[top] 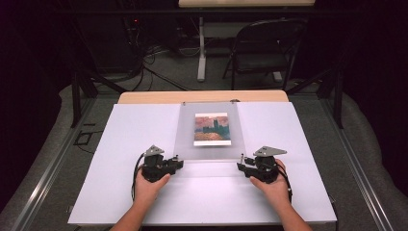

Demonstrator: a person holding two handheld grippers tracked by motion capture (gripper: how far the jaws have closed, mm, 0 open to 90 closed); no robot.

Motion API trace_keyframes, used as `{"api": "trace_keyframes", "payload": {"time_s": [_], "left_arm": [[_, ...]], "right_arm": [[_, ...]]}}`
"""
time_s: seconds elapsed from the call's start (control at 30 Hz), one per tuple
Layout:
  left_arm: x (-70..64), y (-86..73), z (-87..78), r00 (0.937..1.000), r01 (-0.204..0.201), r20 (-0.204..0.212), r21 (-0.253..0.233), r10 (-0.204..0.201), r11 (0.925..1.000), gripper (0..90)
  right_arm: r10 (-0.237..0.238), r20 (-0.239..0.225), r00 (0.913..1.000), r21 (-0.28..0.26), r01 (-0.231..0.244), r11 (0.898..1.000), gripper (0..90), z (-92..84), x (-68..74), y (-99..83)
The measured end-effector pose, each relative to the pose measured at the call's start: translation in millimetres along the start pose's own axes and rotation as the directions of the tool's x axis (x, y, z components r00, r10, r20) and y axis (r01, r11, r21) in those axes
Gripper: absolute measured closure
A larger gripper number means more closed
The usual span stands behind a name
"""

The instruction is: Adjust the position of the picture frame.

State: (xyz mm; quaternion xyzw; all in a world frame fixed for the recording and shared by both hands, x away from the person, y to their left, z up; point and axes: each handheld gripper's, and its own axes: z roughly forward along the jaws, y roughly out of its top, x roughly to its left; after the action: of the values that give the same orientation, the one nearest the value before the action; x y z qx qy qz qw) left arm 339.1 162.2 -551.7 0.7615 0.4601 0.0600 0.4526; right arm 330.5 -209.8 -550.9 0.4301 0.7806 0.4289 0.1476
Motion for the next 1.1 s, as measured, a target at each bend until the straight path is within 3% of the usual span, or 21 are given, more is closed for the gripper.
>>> {"api": "trace_keyframes", "payload": {"time_s": [0.1,0.2,0.37,0.67,0.93,1.1], "left_arm": [[-3.4,-0.1,-2.7,0.9998,-0.016,-0.016,-0.002,0.016,0.9999,53.0],[-9.0,-2.1,-6.6,0.9986,-0.047,-0.024,0.03,0.047,0.9985,45.1],[-8.2,-7.7,-18.0,0.9984,-0.055,-0.002,0.063,0.056,0.9965,43.4],[-3.9,-8.3,-44.1,0.9969,-0.077,-0.017,0.045,0.077,0.9961,42.4],[-0.9,5.4,-61.2,0.9959,-0.084,-0.033,0.022,0.085,0.9962,41.8],[0.2,24.1,-65.6,0.9964,-0.078,-0.032,0.028,0.079,0.9966,42.3]], "right_arm": [[-0.02,0.0,0.9998,0.013,0.02,1.0,46.0,-1.1,0.5,0.1],[-0.054,-0.003,0.9985,0.051,0.054,0.997,41.9,-1.6,1.2,-0.6],[-0.053,-0.019,0.9984,0.063,0.054,0.997,41.2,-14.4,2.1,-7.4],[-0.059,-0.001,0.9982,0.037,0.059,0.998,42.0,-40.8,3.4,-4.7],[-0.036,0.007,0.9993,0.045,0.036,0.998,42.4,-51.6,-4.3,-2.7],[-0.038,0.013,0.9992,0.046,0.037,0.998,48.2,-59.6,-11.6,10.8]]}}
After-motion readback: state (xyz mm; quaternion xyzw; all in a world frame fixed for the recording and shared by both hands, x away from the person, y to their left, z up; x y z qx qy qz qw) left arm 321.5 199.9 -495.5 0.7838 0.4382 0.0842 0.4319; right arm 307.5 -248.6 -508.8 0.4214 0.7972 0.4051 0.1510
